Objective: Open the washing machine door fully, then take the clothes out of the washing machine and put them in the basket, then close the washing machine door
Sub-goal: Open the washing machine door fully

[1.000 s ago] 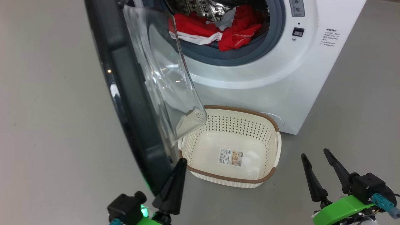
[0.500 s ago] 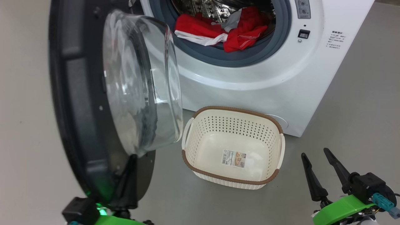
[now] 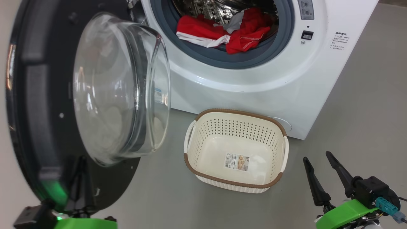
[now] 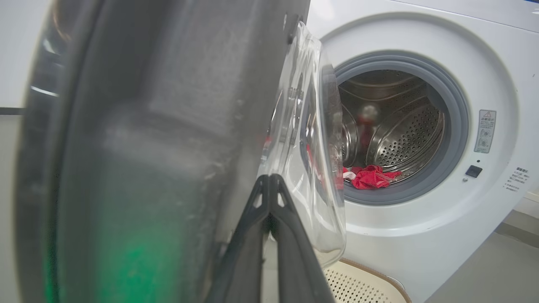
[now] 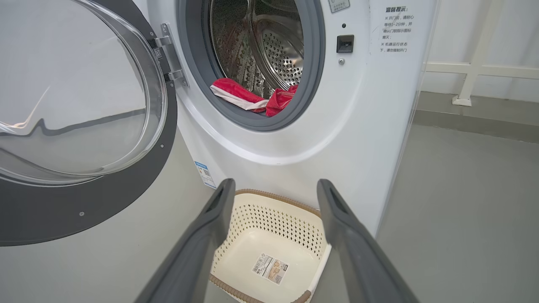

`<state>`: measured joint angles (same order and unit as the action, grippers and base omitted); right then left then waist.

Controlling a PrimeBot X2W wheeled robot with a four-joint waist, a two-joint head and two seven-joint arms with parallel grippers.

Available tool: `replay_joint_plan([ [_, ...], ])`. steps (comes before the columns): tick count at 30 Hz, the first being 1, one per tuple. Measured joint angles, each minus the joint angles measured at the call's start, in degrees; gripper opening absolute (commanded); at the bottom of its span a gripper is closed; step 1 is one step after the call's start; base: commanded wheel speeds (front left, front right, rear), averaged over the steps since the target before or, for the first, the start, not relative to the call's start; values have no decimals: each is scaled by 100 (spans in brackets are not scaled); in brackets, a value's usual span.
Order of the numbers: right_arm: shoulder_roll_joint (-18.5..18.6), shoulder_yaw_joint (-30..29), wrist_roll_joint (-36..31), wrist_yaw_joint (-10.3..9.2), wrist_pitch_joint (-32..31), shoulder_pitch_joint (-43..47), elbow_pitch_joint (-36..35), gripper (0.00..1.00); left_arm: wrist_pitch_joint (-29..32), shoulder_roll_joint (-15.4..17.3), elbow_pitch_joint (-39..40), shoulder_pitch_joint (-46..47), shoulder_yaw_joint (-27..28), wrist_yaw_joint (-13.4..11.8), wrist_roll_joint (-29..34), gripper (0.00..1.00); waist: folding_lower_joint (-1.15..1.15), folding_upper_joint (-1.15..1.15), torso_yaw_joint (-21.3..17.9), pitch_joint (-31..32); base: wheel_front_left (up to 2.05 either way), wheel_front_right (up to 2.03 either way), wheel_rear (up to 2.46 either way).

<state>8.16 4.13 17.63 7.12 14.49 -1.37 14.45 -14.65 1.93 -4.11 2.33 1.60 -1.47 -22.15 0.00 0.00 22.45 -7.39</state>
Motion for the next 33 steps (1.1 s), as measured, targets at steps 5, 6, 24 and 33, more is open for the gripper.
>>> replay_joint_plan([
  [5,1,-1,0,0,0,0,-2,100,0,-16,-81,29,436,8,85,0,0,0,-4,-16,0,0,0],
  [6,1,-2,0,0,0,0,-4,100,0,-19,-99,37,523,8,104,0,0,0,-6,-19,0,0,0],
  [24,57,4,0,0,0,-2,-43,100,0,-92,-815,733,1946,502,686,0,0,0,-27,-153,0,0,0],
  [33,107,3,0,0,0,-46,-69,100,-7,-109,-1250,1194,2496,705,962,0,0,0,-55,-292,0,0,0],
])
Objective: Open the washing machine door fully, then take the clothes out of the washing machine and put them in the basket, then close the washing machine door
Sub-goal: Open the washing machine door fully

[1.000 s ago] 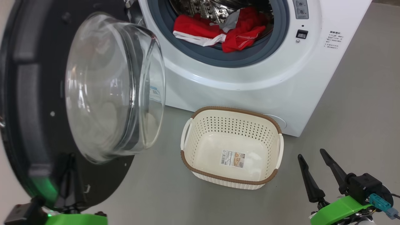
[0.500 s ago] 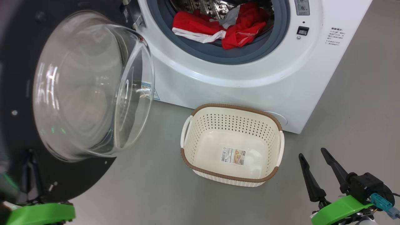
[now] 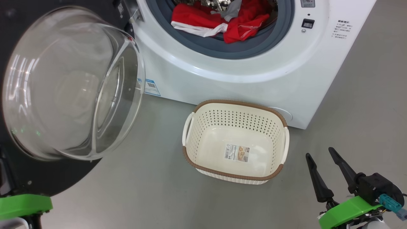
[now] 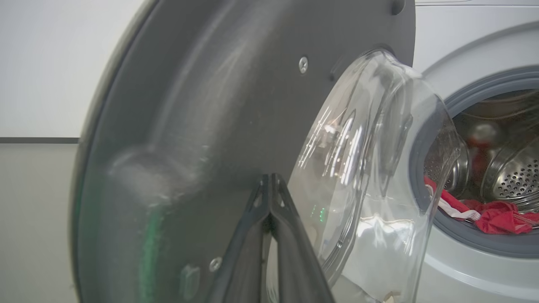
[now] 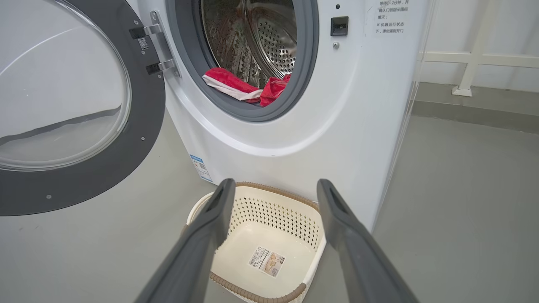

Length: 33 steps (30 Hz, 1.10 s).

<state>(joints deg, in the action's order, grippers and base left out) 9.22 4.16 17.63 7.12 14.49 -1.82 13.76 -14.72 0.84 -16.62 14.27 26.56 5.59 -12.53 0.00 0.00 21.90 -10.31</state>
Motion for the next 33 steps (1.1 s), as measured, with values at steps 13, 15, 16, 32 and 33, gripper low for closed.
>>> replay_joint_plan([
  [13,130,-7,0,0,14,-105,-60,100,-1,33,-567,709,766,143,252,0,0,0,-62,-271,0,0,0],
  [15,144,-5,0,0,14,-154,-62,100,-2,86,-704,821,878,159,256,0,0,0,-76,-317,0,0,0],
  [16,154,-7,0,0,14,-201,-64,100,-1,135,-777,877,925,159,266,0,0,0,-84,-341,0,0,0],
  [32,253,-9,-1,0,14,-340,-96,100,-2,352,-1282,1296,1459,200,444,0,0,0,-184,-579,0,0,0],
  [33,253,-9,-1,0,14,-343,-96,100,-1,357,-1296,1296,1454,200,443,0,0,0,-187,-574,0,0,0],
])
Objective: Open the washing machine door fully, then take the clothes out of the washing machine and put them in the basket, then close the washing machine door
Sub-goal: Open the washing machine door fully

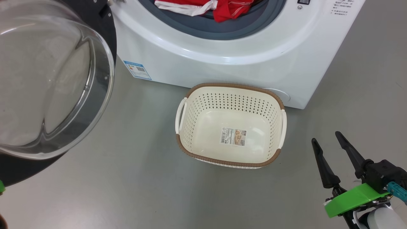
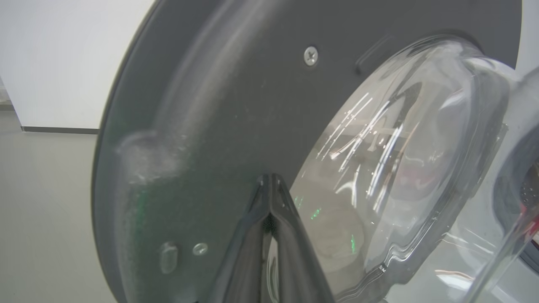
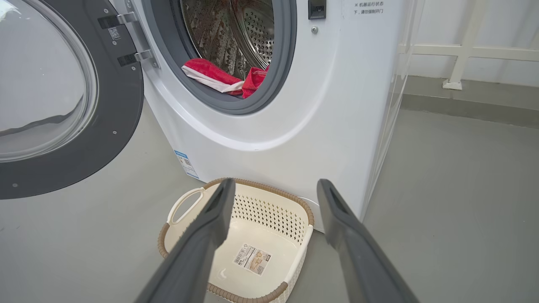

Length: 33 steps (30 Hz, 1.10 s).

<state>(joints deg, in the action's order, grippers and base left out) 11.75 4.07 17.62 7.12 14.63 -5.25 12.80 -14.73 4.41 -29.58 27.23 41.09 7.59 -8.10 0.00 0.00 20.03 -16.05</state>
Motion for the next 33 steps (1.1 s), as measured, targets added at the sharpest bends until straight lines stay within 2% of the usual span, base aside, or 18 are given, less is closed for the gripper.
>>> replay_joint_plan([
  [11,-63,11,0,0,0,1,5,100,0,16,16,-120,-278,-1,-125,0,0,0,-40,205,0,0,0],
  [17,-104,9,1,0,0,14,7,100,0,-55,322,-612,-765,-1,-469,0,0,0,-87,389,0,0,0],
  [24,-159,-53,8,0,0,62,-2,100,1,-188,801,-1155,-1276,-1,-748,30,0,0,-171,563,0,0,0],
  [25,-163,-68,9,0,0,64,-2,100,1,-191,876,-1227,-1352,-1,-779,38,0,0,-189,585,0,0,0],
  [27,-167,-121,10,0,0,65,-7,100,1,-208,983,-1341,-1495,-1,-823,47,0,0,-235,622,0,0,0],
  [28,-167,-137,11,0,0,65,-8,100,1,-219,1042,-1396,-1568,-1,-846,55,0,0,-261,639,0,0,0],
  [30,-178,-153,26,0,0,67,-10,100,1,-222,1133,-1506,-1742,-1,-913,92,0,0,-316,671,0,0,0],
  [31,-189,-163,27,0,0,73,-12,100,1,-224,1188,-1571,-1860,-1,-921,100,0,0,-348,687,0,0,0],
  [33,-218,-176,27,0,0,110,-29,100,1,-229,1294,-1700,-2102,-1,-922,100,0,0,-415,715,0,0,0],
])
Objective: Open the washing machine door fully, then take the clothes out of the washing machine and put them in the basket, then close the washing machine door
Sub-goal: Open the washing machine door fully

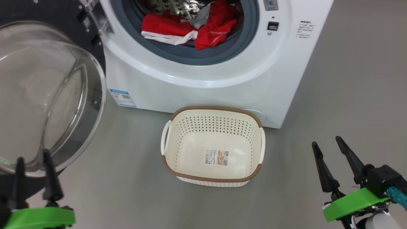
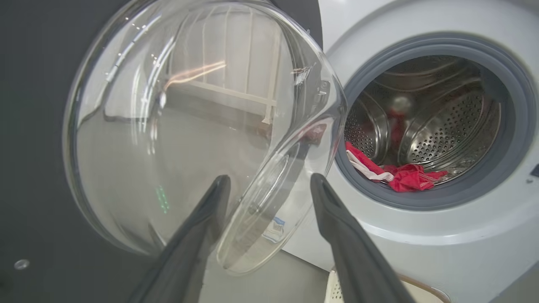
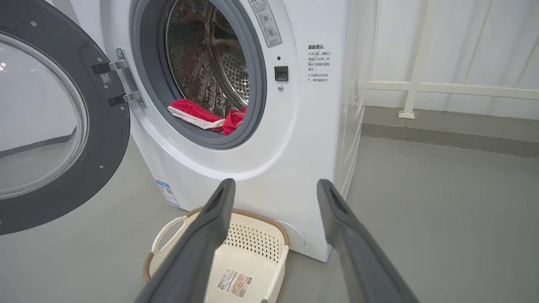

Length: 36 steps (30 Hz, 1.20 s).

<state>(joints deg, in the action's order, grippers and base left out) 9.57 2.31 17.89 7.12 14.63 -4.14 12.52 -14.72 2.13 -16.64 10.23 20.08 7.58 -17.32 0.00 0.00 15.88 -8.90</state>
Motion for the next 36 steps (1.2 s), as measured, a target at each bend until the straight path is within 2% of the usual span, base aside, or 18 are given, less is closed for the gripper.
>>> replay_joint_plan([
  [6,-59,-62,15,0,0,96,-10,100,0,9,205,-252,-621,0,-67,100,0,0,-253,66,0,0,0],
  [12,-66,-166,15,0,0,101,-38,100,0,174,499,-386,-1160,0,-172,100,0,0,-566,103,0,0,0],
  [27,-129,-344,32,0,0,186,-60,100,0,294,567,-456,-1852,0,-519,100,0,0,-1363,167,0,0,0],
  [36,-205,-344,56,0,0,297,-60,100,0,319,544,-689,-1863,0,-586,100,0,0,-1786,228,0,0,0],
])
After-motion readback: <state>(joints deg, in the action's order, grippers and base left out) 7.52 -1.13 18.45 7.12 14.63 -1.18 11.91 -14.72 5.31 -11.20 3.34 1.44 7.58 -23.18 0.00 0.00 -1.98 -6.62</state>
